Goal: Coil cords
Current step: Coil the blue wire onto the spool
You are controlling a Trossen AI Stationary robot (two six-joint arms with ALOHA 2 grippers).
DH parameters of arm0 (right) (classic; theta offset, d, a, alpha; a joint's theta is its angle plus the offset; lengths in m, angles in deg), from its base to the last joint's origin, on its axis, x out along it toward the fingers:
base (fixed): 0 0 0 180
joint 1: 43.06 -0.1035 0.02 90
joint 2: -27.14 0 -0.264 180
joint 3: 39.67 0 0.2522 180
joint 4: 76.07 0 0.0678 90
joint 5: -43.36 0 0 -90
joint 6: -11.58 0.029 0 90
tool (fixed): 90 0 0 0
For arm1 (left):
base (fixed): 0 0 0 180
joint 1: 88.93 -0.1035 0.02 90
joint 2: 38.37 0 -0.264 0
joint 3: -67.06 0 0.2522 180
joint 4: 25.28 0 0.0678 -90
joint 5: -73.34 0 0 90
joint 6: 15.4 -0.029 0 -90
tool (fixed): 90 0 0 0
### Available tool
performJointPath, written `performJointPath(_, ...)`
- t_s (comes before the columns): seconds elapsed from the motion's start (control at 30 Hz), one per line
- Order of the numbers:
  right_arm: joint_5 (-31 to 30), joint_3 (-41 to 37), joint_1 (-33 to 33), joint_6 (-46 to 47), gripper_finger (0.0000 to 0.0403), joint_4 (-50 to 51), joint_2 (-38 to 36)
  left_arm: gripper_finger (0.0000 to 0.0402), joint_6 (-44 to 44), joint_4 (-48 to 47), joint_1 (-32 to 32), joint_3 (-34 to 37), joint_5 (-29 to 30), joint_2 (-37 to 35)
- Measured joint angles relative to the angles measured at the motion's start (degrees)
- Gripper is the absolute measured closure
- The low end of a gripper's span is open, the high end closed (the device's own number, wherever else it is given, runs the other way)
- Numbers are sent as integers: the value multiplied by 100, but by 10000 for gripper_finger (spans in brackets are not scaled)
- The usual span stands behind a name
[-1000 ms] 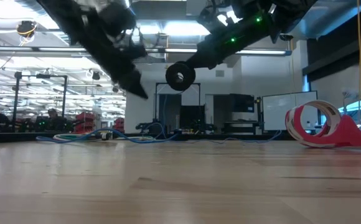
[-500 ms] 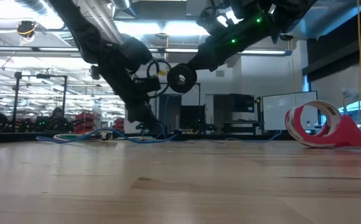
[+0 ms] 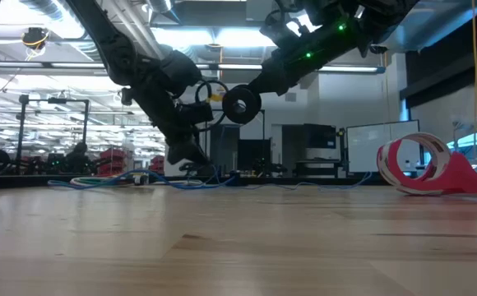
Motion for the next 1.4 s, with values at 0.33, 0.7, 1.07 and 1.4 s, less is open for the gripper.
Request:
performJointPath(0.33, 0, 0, -1, 7, 400, -17, 0, 399, 239, -519, 441, 2, 501, -484)
performJointPath(0.7, -17, 0, -1, 13, 400, -43, -2, 279, 975, -695, -495, -13, -969, -277)
performJointPath(1.07, -48, 0, -1, 48, 400, 2, -2, 220, 560, 221, -775, -13, -986, 289)
performJointPath(1.4, -50, 0, -1, 61, 400, 54, -2, 388, 441, 154, -302, -13, -747, 166)
